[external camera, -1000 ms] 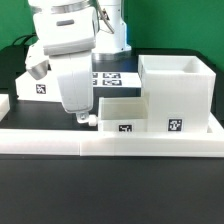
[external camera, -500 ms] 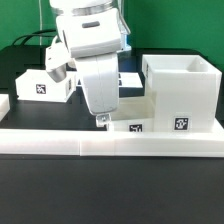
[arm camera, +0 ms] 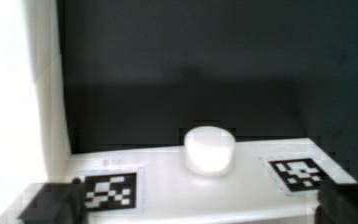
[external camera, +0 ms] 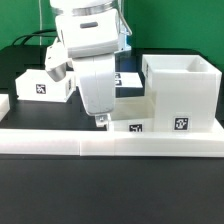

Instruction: Assemble drawer

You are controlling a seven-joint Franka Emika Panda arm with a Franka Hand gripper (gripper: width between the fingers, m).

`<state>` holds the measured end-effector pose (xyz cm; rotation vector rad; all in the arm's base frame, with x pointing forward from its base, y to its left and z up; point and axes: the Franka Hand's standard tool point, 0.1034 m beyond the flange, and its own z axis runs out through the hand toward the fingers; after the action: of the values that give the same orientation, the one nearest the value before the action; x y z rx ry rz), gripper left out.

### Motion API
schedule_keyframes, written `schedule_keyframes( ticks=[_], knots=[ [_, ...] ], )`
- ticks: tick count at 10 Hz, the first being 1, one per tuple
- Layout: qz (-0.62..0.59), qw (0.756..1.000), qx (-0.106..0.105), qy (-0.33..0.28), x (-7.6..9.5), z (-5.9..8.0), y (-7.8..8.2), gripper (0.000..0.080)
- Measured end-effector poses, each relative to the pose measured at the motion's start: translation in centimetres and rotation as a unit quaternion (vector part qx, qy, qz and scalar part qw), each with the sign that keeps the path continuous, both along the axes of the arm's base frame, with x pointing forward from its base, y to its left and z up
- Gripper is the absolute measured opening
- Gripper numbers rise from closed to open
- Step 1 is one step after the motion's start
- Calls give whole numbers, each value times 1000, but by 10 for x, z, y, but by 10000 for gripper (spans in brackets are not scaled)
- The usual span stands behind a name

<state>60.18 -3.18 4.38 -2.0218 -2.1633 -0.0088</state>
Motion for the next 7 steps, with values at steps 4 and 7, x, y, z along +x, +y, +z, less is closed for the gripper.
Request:
schedule_keyframes(
  ticks=[4, 7],
  knots=[
    [0, 1000, 3, 9, -8, -13, 2, 649],
    [-10, 1000, 0, 8, -9, -14, 10, 649]
  ],
)
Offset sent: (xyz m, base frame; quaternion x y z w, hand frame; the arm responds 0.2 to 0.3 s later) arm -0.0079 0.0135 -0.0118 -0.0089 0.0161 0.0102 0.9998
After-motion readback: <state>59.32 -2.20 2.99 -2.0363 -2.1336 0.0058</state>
